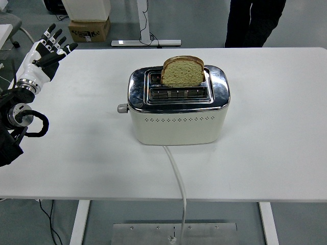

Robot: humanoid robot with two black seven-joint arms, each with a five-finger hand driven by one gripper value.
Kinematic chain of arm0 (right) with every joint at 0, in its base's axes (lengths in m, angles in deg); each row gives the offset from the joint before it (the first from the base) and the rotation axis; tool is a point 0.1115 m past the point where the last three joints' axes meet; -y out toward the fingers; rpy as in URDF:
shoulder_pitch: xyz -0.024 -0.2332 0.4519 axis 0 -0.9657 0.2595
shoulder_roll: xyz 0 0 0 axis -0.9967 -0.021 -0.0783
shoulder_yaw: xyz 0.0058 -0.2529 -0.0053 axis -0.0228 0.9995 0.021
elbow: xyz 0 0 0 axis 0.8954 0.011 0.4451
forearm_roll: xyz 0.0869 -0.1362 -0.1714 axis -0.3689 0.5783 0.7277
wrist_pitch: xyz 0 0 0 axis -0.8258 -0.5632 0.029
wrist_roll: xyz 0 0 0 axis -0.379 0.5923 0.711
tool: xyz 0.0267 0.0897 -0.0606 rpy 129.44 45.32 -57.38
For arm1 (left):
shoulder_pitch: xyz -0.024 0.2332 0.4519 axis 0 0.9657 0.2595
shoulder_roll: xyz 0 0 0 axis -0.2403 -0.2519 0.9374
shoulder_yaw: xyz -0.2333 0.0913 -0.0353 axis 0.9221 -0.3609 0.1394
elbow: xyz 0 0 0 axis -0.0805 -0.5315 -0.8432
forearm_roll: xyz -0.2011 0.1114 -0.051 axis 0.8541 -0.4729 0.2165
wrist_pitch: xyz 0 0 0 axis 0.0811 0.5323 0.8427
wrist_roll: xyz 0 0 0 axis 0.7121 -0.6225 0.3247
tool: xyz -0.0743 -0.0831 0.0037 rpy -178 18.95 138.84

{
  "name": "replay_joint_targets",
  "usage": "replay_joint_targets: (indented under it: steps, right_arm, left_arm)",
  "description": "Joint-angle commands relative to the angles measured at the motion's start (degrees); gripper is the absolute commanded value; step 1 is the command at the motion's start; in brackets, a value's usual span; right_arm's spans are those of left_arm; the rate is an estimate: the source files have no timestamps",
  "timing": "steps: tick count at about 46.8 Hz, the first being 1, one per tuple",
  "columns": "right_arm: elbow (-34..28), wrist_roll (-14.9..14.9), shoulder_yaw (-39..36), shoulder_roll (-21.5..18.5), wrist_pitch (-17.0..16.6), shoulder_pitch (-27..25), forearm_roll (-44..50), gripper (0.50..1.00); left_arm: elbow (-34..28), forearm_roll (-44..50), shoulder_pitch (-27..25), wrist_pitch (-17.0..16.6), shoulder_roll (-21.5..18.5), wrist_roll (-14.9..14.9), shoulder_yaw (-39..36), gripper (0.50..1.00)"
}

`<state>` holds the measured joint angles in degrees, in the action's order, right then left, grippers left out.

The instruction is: Press down toaster

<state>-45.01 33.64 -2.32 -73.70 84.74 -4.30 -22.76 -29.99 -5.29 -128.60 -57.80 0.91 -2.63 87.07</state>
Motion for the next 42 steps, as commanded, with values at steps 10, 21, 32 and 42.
replay_joint_targets:
  steps: [10, 21, 32, 42]
  right_arm:
    - [0.0, 0.0, 0.0, 0.0, 0.0, 0.0, 0.0, 1.000]
    - [0.0, 0.0, 0.0, 0.0, 0.0, 0.0, 0.0, 1.000]
    - [0.0, 0.0, 0.0, 0.0, 0.0, 0.0, 0.0, 1.000]
    - [0.0, 0.0, 0.0, 0.0, 0.0, 0.0, 0.0, 1.000]
  left_arm:
    - [-1.7, -1.8, -0.2, 1.6, -1.6, 0.1, -0.6, 1.000]
    - [-1.7, -11.1, -0.3, 1.8, -1.7, 0.0, -1.1, 1.000]
    - [-1.9, -17.3, -1.6, 4.6, -6.1, 0.0, -8.4, 1.000]
    - [-4.2, -21.4, -2.7, 5.2, -10.3, 0.0, -11.9, 1.000]
